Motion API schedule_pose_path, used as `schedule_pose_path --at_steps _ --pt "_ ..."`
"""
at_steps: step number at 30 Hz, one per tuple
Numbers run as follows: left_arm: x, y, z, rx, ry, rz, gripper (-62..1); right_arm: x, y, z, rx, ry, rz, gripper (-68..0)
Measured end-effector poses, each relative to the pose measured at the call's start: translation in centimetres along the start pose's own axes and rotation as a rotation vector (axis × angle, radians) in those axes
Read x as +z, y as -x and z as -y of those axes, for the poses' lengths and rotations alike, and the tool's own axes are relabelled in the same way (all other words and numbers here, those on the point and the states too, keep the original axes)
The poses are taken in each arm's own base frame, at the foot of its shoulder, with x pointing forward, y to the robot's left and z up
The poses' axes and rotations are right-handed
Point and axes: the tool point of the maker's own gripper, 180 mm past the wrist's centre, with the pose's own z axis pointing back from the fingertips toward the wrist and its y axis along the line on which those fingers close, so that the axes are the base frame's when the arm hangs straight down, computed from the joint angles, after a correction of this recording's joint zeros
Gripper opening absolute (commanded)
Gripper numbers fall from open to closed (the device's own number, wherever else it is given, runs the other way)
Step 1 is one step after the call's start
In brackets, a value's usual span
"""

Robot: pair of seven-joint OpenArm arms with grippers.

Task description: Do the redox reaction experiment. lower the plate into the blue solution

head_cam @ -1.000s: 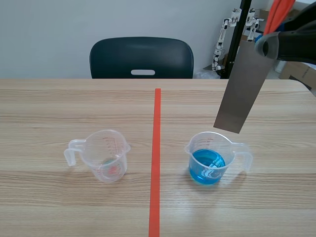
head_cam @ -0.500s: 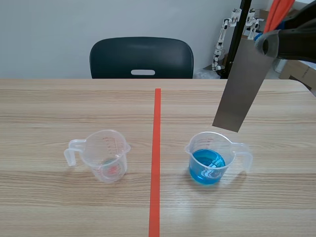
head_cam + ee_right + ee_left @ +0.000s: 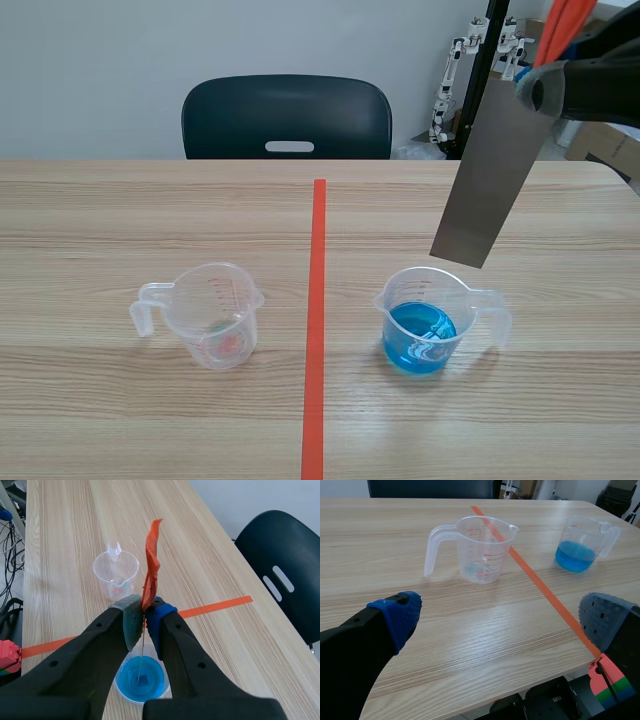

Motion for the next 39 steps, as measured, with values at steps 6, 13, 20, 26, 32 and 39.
schedule_pose_path --at_steps 6,13,20,26,32,39 --pt "0.0 0.0 0.0 0.000 0.000 0.000 1.4 0.0 0.6 -0.2 0.030 -0.010 -0.031 -66.9" --pt "0.0 0.0 0.0 0.000 0.000 -0.001 1.4 -0.1 1.8 -0.7 -0.015 0.000 -0.030 -66.9" --pt "0.0 0.1 0.0 0.000 0.001 -0.004 1.4 -1.0 2.1 -0.6 0.023 0.012 -0.023 -66.9" --pt "0.0 0.1 0.0 0.000 0.001 -0.004 1.4 -1.4 3.2 0.8 0.022 0.058 -0.008 -66.9" --pt "0.0 0.1 0.0 -0.001 0.002 -0.005 1.4 -1.8 4.8 2.0 -0.011 0.088 -0.004 -66.9" --pt "0.0 0.2 0.3 -0.007 0.015 -0.012 1.4 -2.5 5.9 1.6 -0.047 0.053 -0.006 -66.9"
